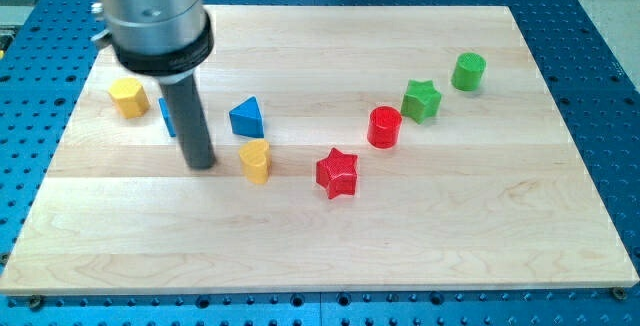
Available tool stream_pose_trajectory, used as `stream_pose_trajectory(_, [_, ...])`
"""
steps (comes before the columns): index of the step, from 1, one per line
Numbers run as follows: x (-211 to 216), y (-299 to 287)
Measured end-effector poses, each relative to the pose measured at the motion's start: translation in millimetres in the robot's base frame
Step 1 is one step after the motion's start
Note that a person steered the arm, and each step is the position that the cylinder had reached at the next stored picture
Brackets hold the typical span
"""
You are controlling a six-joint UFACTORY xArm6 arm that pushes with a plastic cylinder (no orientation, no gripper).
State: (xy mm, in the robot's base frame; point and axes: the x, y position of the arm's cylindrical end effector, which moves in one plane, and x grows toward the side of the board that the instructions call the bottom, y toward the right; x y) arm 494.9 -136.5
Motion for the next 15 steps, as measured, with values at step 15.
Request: stream_pose_trajectory(15, [-51.6, -168.1])
